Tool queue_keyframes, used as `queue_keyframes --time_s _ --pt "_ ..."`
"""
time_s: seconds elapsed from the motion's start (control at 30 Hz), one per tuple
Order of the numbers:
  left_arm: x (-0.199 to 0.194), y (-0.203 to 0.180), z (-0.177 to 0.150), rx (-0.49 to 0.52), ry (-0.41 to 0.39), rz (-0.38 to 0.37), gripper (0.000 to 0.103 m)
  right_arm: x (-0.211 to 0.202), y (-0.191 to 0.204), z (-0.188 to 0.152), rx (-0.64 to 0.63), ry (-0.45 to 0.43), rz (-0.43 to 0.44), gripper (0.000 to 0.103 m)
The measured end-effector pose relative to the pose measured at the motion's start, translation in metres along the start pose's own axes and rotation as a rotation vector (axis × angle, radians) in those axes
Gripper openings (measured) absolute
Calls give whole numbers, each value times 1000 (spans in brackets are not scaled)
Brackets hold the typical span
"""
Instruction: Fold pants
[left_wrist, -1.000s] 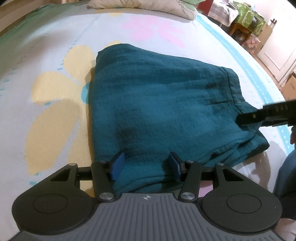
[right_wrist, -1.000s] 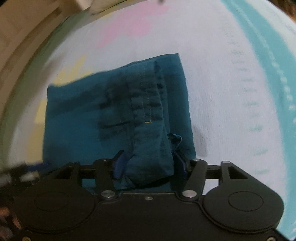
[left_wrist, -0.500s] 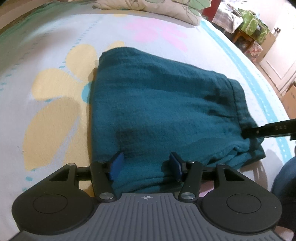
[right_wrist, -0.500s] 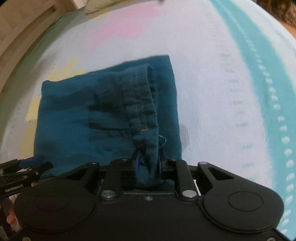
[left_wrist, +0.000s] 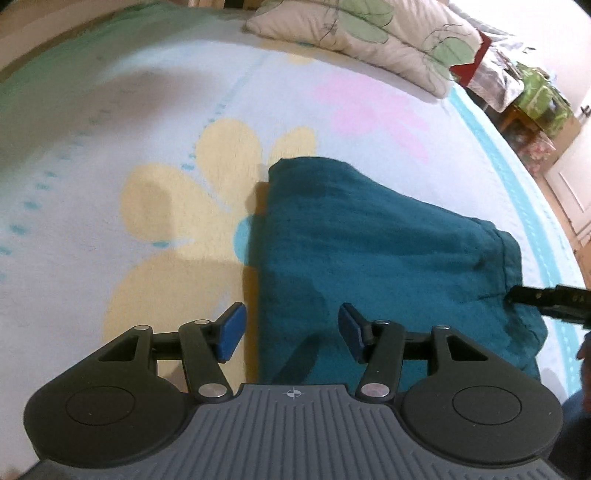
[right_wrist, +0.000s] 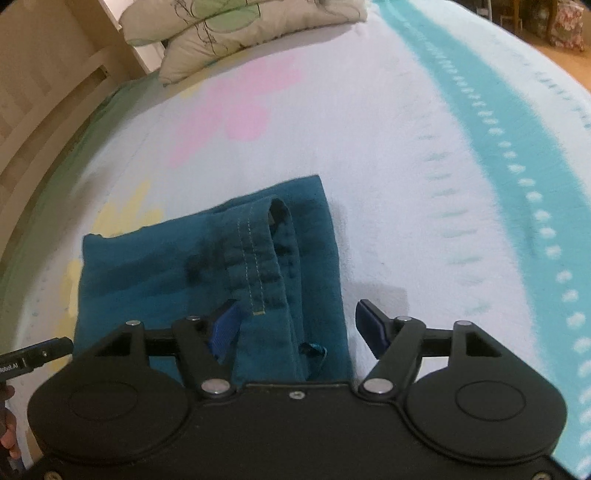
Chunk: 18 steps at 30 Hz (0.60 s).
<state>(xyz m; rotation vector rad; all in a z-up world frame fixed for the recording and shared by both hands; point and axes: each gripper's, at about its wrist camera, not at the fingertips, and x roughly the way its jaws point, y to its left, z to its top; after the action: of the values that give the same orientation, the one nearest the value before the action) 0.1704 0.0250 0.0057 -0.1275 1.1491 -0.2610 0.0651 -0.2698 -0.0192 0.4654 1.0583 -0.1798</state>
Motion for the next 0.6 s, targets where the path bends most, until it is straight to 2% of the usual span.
queue_keyframes --time_s 0.07,0.17,0.27,0.47,0.6 --pt "10 1 2 -14 36 -3 54 10 -4 0 5 25 9 72" --pt "24 3 3 -28 75 -20 56 15 -4 -2 -18 -14 34 77" --pt "29 -2 5 -20 61 -22 62 18 -6 -1 -11 -35 67 80" --pt "42 -14 15 -16 60 -19 74 23 -20 4 62 -80 143 81" --pt "47 -14 19 -56 42 -33 79 24 -23 3 81 -88 170 83"
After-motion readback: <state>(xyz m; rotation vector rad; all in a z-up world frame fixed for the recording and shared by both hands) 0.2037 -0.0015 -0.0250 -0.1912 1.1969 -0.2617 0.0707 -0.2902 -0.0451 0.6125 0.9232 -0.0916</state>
